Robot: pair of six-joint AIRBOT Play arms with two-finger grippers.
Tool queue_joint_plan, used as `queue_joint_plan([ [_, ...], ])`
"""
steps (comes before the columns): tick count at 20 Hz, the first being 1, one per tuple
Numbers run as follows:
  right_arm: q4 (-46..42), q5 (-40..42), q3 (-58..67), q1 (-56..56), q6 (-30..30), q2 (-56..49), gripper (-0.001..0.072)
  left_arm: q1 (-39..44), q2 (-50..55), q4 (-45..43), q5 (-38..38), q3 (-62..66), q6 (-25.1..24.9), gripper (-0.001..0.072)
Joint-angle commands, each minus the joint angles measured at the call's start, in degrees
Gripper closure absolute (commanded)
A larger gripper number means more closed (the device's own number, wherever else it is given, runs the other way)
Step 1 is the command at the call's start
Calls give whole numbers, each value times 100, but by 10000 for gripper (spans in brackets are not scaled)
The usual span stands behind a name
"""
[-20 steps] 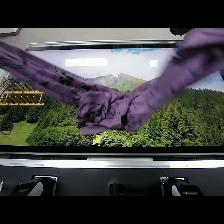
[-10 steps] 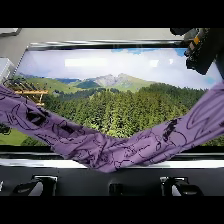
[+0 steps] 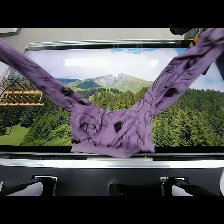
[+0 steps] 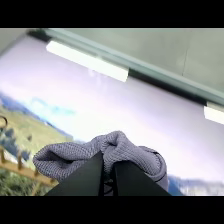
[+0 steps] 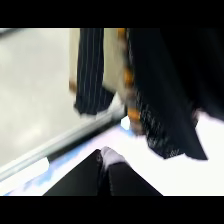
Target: Fold the clothes and pants, and hang the long-sleeved shirts on hangers.
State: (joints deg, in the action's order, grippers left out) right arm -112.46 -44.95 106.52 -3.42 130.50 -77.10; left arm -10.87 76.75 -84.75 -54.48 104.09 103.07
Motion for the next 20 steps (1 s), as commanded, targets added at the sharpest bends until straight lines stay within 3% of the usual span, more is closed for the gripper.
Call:
queue_joint_plan([
  [1, 1178, -503, 7, -2, -581, -957, 666, 229, 1266, 846, -804, 7, -739, 684],
  [5, 2343, -1899, 4, 4, -1366, -1676, 663, 568, 2186, 852, -1272, 7, -815, 683],
  [6, 2675, -2197, 4, 4, -1661, -1838, 614, 636, 2321, 850, -1381, 4, -815, 681],
  [7, 2955, -2435, 4, 4, -1919, -1956, 512, 671, 2400, 850, -1493, 7, -815, 677],
  [8, 3171, -2651, 4, 4, -2223, -2031, 420, 680, 2424, 852, -1580, 7, -815, 631],
  [9, 3311, -2817, 7, 2, -2612, -2026, 390, 658, 2391, 850, -1692, 7, -885, 523],
  [10, 3386, -2999, 4, -2, -3112, -1954, 388, 608, 2310, 848, -1836, 7, -1075, 356],
  [11, 3381, -3213, 4, -2, -3591, -1843, 368, 531, 2212, 848, -1989, 7, -1298, 236],
  [12, 3379, -3480, 4, -4, -4054, -1725, 276, 424, 2083, 824, -2164, 4, -1471, 190],
  [13, 3593, -3713, -50, -105, -4310, -1587, 224, 297, 1969, 833, -2262, -4, -1506, 190],
  [17, 5038, -4221, -898, -1141, -4981, -942, 226, -398, 1274, 1495, -2402, -802, -1488, 190],
  [20, 5202, -4118, -2636, -1862, -5381, -173, 226, -787, 570, 1860, -2430, -2240, -1790, 191],
])
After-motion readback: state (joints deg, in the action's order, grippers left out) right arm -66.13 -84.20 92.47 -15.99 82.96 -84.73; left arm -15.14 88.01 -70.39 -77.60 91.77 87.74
